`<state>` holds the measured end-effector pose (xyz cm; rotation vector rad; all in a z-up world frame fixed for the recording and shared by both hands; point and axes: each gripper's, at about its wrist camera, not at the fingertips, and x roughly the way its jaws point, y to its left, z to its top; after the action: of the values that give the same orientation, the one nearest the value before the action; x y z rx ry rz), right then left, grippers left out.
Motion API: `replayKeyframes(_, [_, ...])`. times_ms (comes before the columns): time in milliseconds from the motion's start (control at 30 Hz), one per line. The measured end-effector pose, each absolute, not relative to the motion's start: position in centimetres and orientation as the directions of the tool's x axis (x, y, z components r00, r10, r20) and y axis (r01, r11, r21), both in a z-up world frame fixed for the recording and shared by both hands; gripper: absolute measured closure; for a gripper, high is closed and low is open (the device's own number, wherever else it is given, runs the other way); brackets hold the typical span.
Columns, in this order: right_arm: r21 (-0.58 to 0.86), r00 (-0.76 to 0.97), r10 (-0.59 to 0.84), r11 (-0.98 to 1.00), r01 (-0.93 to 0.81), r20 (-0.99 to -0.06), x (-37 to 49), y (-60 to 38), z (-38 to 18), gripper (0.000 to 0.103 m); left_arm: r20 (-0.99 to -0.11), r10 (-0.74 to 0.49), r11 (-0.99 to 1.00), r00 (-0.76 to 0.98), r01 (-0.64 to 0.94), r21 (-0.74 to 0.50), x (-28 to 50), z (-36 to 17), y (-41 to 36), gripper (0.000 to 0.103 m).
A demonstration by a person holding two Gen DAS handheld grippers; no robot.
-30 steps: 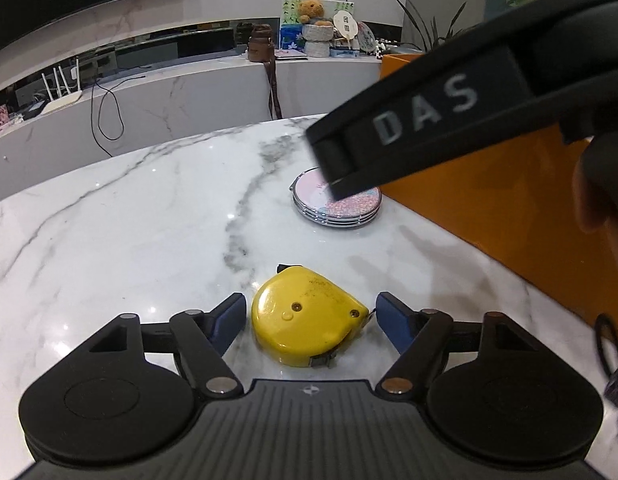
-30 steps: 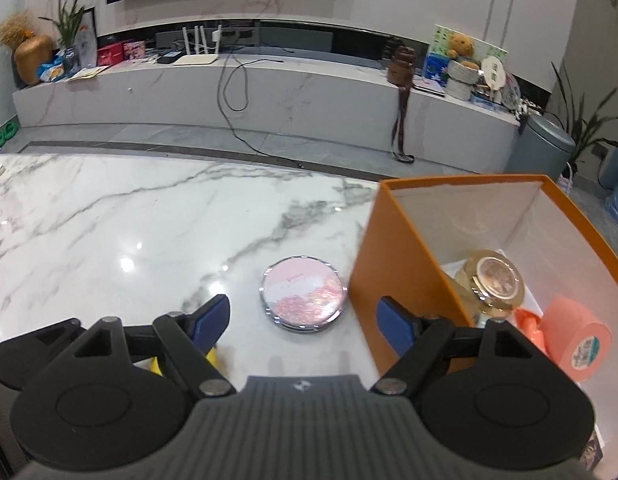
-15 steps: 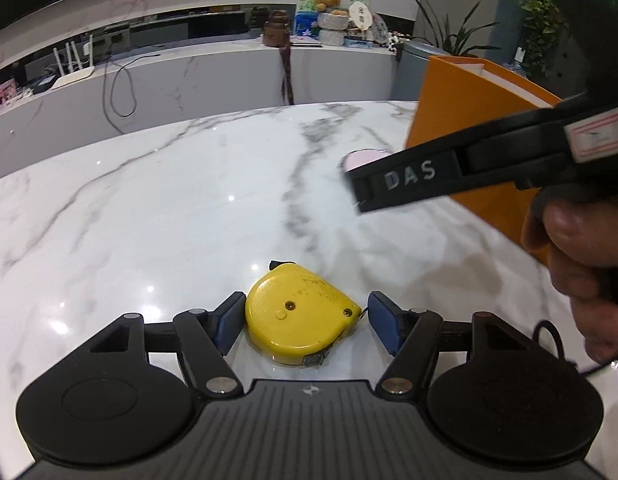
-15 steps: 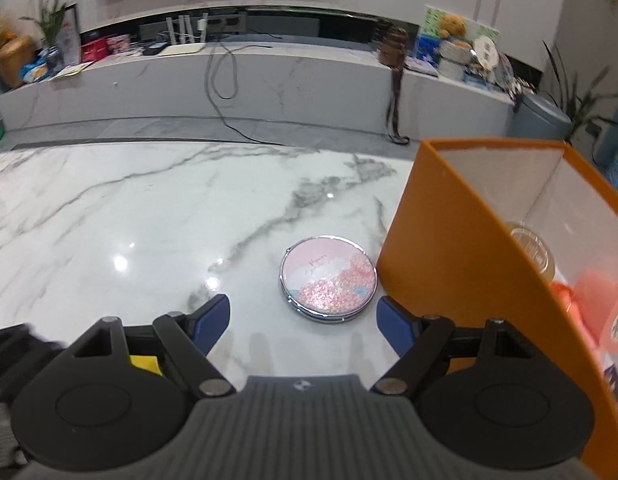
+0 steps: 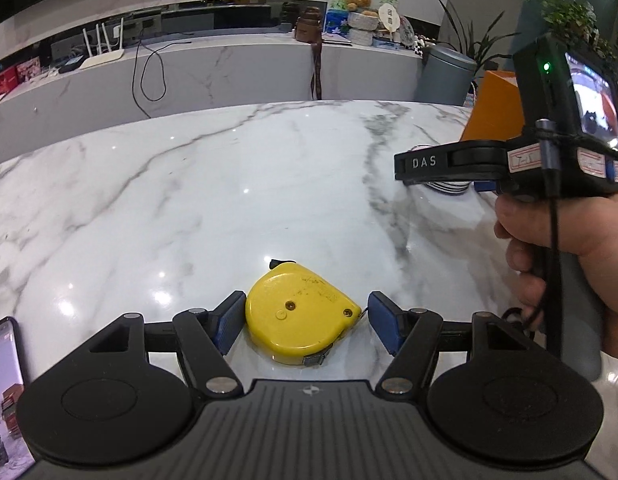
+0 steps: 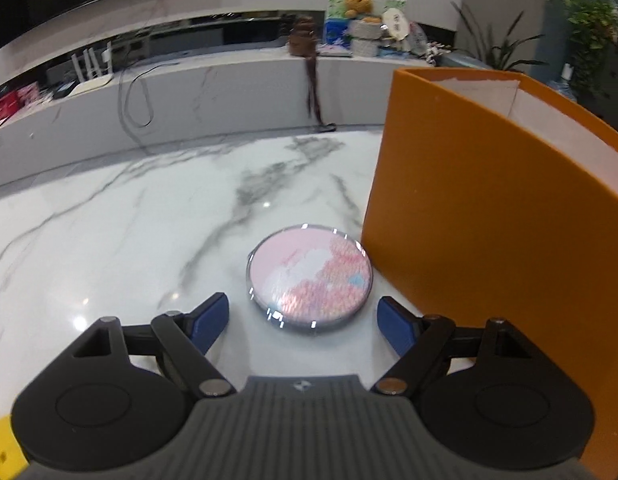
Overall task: Organize rigid objects
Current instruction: 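Grasp the yellow tape measure with the left tool while the right tool grasps the pink compact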
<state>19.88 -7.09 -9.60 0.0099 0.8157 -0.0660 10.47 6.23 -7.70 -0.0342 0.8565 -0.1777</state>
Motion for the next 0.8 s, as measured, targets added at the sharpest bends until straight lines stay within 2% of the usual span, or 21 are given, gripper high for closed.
replayKeyframes(167, [-0.006, 0.707, -0.073, 0.995, 0.098, -0.704, 20.9, -6.9, -10.0, 0.023, -0.746, -0.158, 0.987, 0.647, 0.125, -0.100, 10.5, -7.8, 7.1, 0.026])
replayKeyframes(267, [-0.004, 0.716, -0.065, 0.996, 0.086, -0.695, 21.2, -6.7, -10.0, 0.032, -0.744, -0.149, 0.989, 0.651, 0.113, -0.098, 10.5, -7.8, 7.5, 0.026])
replayKeyframes(800, [0.041, 0.659, 0.080, 0.996, -0.074, -0.748, 17.9, -7.4, -9.1, 0.032, -0.736, -0.108, 0.994, 0.669, 0.066, -0.086, 11.0, -7.2, 7.1, 0.027])
